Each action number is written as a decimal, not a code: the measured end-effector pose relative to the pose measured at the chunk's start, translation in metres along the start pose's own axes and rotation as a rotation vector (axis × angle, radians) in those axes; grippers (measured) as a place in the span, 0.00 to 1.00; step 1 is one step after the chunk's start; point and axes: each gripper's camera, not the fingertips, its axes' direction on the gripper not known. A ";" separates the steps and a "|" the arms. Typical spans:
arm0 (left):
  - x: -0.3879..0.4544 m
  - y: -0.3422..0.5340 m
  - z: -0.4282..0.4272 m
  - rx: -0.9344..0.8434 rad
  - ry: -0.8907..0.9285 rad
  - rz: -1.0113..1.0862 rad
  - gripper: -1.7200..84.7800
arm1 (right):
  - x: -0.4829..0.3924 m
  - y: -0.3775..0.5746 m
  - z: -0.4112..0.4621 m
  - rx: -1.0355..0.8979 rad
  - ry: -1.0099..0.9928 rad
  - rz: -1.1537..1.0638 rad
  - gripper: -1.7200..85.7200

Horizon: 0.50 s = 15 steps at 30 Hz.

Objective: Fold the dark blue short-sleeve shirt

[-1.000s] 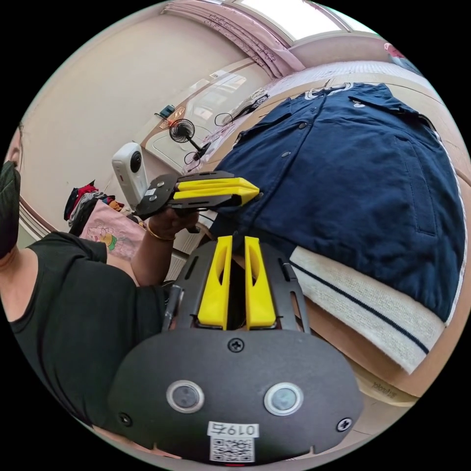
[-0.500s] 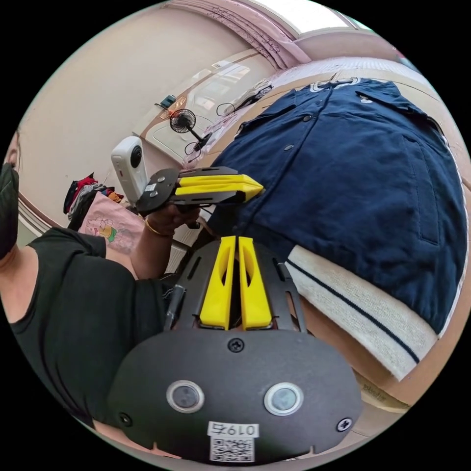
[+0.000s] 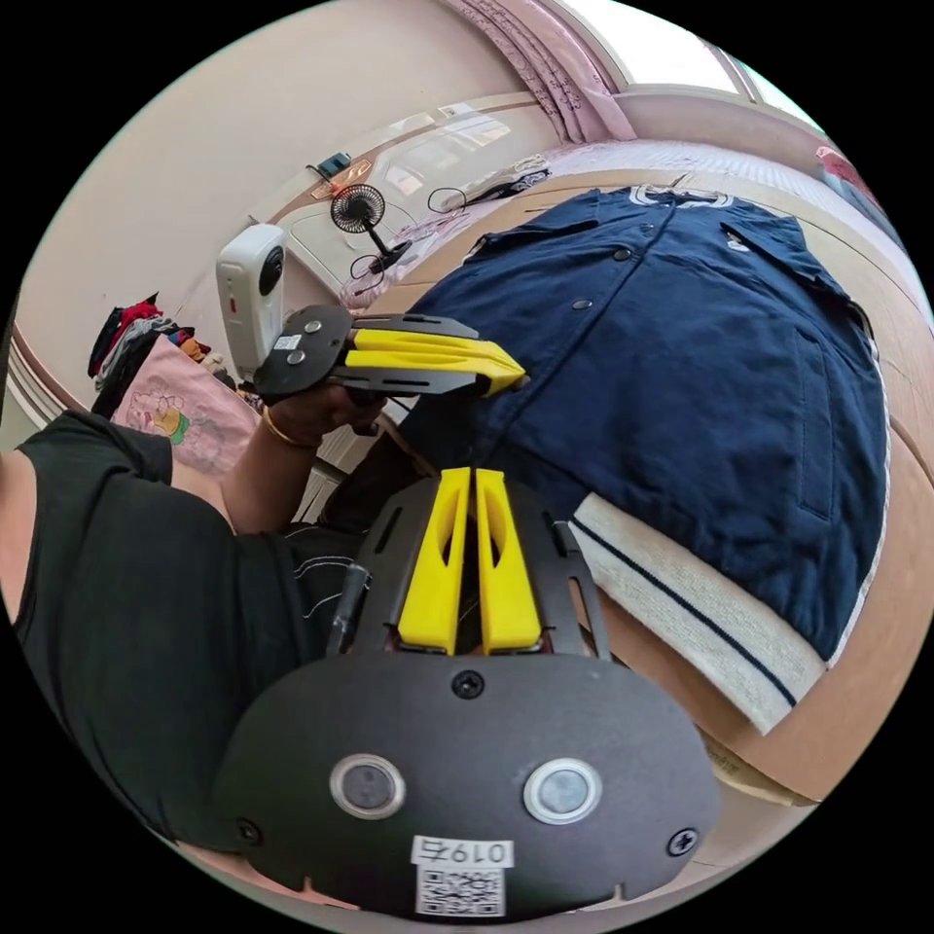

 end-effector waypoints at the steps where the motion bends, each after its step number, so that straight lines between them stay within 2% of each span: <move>1: 0.003 0.005 -0.010 0.022 -0.037 0.016 0.03 | 0.000 0.003 -0.010 0.019 0.000 -0.016 0.01; 3: 0.007 0.017 -0.031 0.067 -0.124 0.036 0.03 | 0.000 0.011 -0.032 0.058 0.054 -0.033 0.01; 6: 0.001 0.043 -0.061 0.075 -0.259 0.016 0.03 | 0.014 0.029 -0.073 0.112 0.246 -0.004 0.01; 8: -0.021 0.069 -0.078 0.037 -0.333 -0.079 0.03 | 0.045 0.045 -0.100 0.117 0.407 0.106 0.02; 9: -0.028 0.077 -0.083 0.029 -0.341 -0.111 0.04 | 0.055 0.050 -0.107 0.120 0.426 0.139 0.03; 15: -0.103 0.160 -0.126 0.033 -0.302 -0.519 0.07 | 0.135 0.110 -0.164 0.262 0.255 0.387 0.09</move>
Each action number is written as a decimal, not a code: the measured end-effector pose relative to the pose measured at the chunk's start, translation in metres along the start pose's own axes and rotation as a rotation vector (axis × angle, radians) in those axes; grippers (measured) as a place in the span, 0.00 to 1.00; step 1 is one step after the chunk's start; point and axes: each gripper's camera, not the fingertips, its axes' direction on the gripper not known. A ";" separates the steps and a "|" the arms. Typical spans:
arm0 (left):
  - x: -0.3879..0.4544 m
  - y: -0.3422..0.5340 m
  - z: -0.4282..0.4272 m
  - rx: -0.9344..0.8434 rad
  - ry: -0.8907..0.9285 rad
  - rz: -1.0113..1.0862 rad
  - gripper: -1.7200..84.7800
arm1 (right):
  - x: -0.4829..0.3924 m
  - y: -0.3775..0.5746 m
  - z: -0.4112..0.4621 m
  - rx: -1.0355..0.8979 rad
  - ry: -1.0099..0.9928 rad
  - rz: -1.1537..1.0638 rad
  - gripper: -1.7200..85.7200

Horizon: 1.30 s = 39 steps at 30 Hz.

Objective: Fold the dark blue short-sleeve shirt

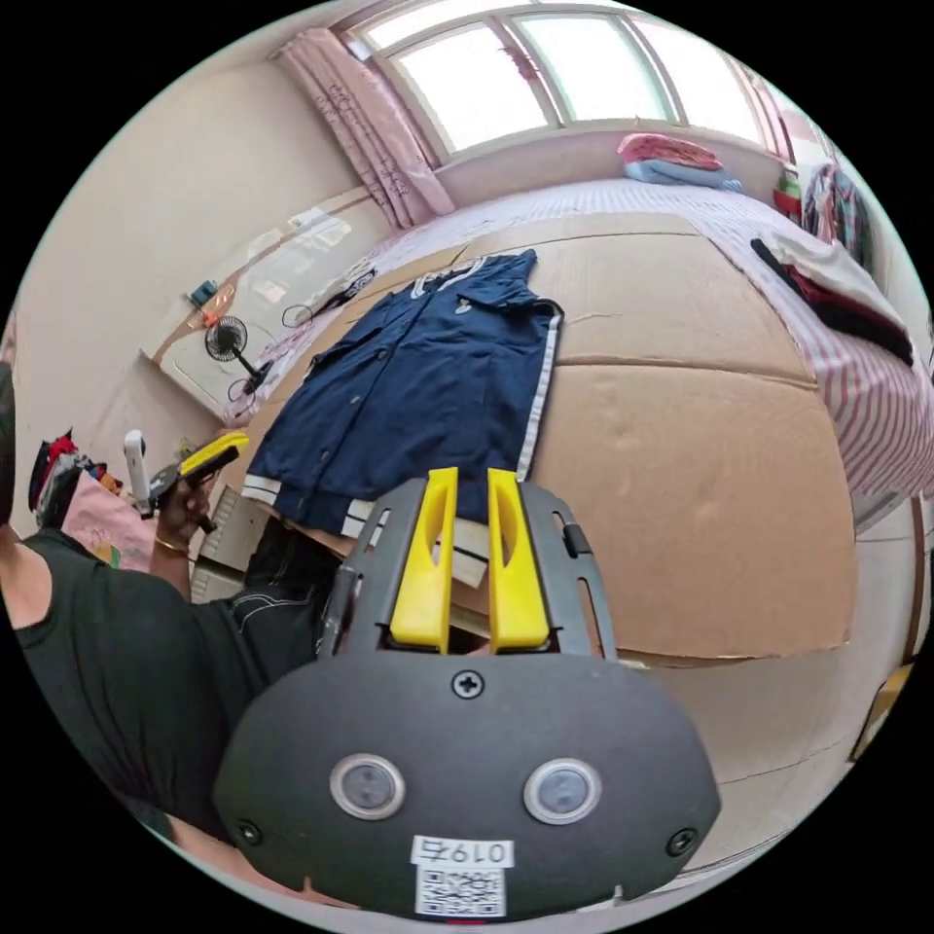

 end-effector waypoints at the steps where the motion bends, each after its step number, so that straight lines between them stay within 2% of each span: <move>1: -0.021 0.008 0.001 -0.030 0.008 -0.090 0.07 | 0.013 0.004 -0.002 0.005 -0.018 0.036 0.10; 5: -0.071 0.036 0.005 -0.097 -0.042 -0.246 0.09 | 0.031 0.013 0.001 -0.011 0.005 0.069 0.12; 12: -0.116 0.054 0.029 -0.184 0.011 -0.327 0.09 | 0.047 0.015 0.006 -0.051 -0.009 0.083 0.10; 27: -0.207 0.084 0.081 -0.145 0.465 -0.542 0.12 | 0.075 0.025 0.011 -0.093 -0.025 0.074 0.08; 35: -0.203 0.076 0.113 -0.187 0.317 -0.435 0.09 | 0.070 0.029 0.021 -0.103 0.046 0.026 0.06; 39: -0.206 0.073 0.126 -0.195 0.321 -0.417 0.07 | 0.074 0.034 0.023 -0.083 0.028 0.041 0.05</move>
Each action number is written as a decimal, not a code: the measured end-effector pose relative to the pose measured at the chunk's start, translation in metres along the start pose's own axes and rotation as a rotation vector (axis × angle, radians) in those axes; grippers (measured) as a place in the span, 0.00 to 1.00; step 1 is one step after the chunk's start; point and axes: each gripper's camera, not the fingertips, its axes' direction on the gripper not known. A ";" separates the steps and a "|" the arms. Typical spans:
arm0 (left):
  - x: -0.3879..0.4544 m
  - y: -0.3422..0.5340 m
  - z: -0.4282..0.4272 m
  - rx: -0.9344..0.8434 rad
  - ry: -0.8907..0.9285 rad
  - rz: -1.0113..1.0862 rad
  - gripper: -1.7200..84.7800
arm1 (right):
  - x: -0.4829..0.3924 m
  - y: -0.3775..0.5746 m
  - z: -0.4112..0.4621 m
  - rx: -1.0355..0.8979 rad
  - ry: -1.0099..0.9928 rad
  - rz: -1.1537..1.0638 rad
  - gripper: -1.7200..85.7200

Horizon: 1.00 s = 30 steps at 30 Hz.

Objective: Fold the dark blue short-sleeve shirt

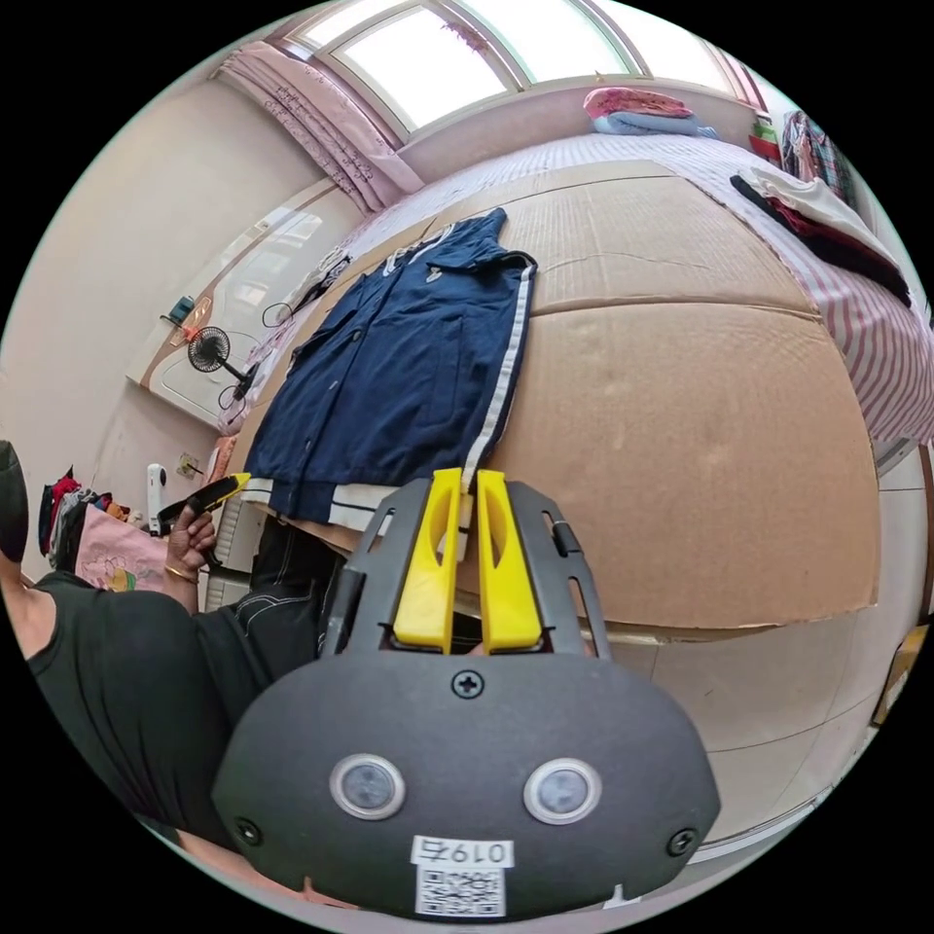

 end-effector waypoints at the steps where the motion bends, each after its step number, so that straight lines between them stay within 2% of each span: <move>1: -0.001 -0.003 0.004 -0.006 -0.003 0.008 0.06 | -0.001 0.001 0.000 0.003 0.007 -0.005 0.04; 6: -0.004 -0.016 0.015 -0.045 -0.018 0.051 0.06 | -0.005 0.004 -0.002 -0.015 0.066 -0.040 0.02; 12: -0.008 -0.039 0.025 -0.050 -0.042 0.110 0.08 | 0.009 0.007 0.005 -0.022 0.006 -0.008 0.03; 15: -0.020 -0.070 0.020 0.045 -0.075 0.078 0.08 | 0.014 0.008 0.007 -0.021 -0.017 0.001 0.03; 17: -0.032 -0.106 0.035 0.030 -0.006 0.051 0.08 | 0.015 0.010 0.008 -0.020 -0.023 0.006 0.03; 22: -0.039 -0.162 0.080 -0.016 -0.068 0.033 0.08 | 0.013 0.020 0.010 0.006 -0.019 0.016 0.03; 30: -0.033 -0.212 0.124 0.000 0.013 0.045 0.08 | 0.016 0.030 0.015 0.034 -0.036 0.022 0.03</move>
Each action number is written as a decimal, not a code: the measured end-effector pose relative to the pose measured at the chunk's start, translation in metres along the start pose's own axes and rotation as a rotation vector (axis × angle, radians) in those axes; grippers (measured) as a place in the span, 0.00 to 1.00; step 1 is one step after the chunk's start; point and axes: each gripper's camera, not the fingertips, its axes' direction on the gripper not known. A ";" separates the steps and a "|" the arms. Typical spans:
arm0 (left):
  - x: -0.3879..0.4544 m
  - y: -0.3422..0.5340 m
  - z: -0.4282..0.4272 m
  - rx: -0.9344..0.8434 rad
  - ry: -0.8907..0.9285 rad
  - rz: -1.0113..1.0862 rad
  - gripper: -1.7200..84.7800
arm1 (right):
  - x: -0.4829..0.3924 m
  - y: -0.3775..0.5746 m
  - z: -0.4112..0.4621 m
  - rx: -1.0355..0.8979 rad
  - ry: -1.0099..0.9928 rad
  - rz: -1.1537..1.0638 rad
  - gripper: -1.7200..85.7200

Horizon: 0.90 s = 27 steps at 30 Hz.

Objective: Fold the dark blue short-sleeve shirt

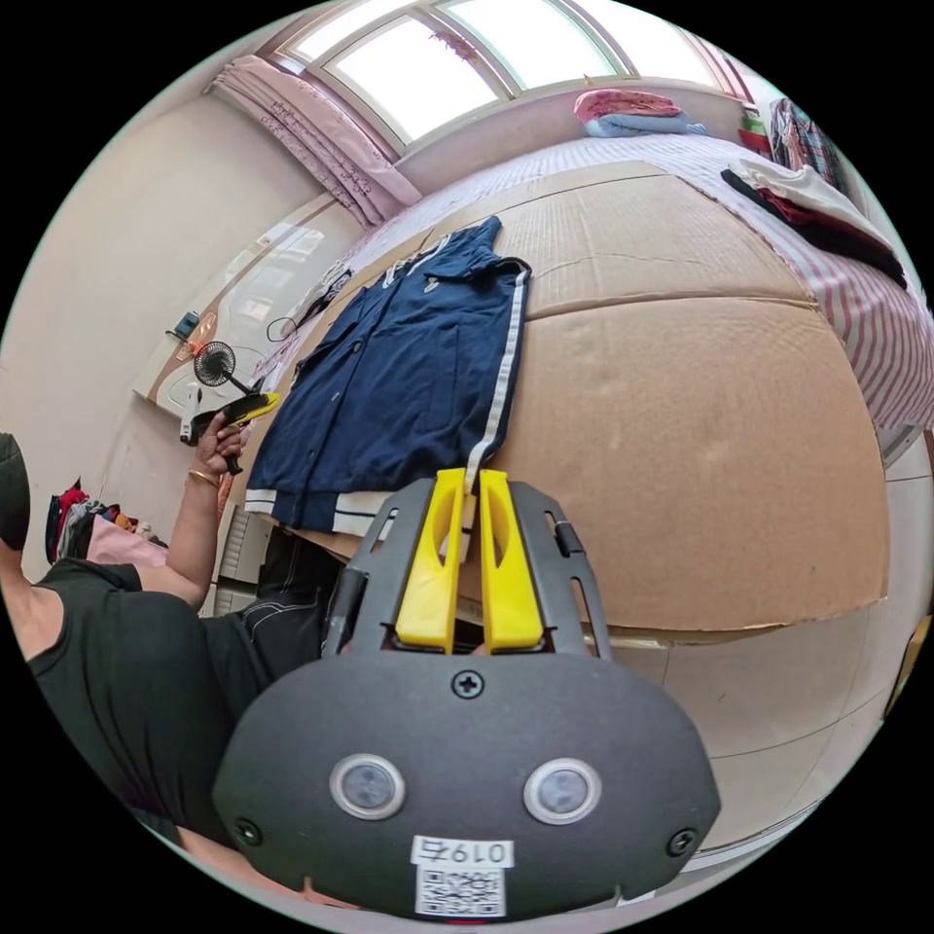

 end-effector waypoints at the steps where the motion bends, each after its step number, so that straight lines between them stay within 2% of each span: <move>1: 0.002 -0.007 0.005 0.001 -0.006 0.011 0.08 | 0.001 0.002 0.000 0.008 -0.007 0.004 0.03; 5: 0.007 -0.034 0.032 -0.036 -0.083 0.051 0.08 | 0.002 0.010 0.002 0.031 -0.015 0.010 0.03; 9: 0.006 -0.049 0.051 -0.074 -0.001 0.066 0.07 | 0.001 0.014 0.003 0.036 -0.011 0.012 0.03; 15: 0.015 -0.057 0.066 -0.082 -0.022 0.075 0.04 | -0.001 0.017 0.006 0.034 -0.006 0.007 0.03; 23: 0.044 -0.061 0.081 -0.078 -0.215 0.182 0.04 | 0.000 0.023 0.010 0.040 -0.008 0.005 0.03; 27: 0.043 -0.066 0.080 -0.073 -0.205 0.161 0.05 | 0.001 0.026 0.012 0.042 -0.012 0.009 0.03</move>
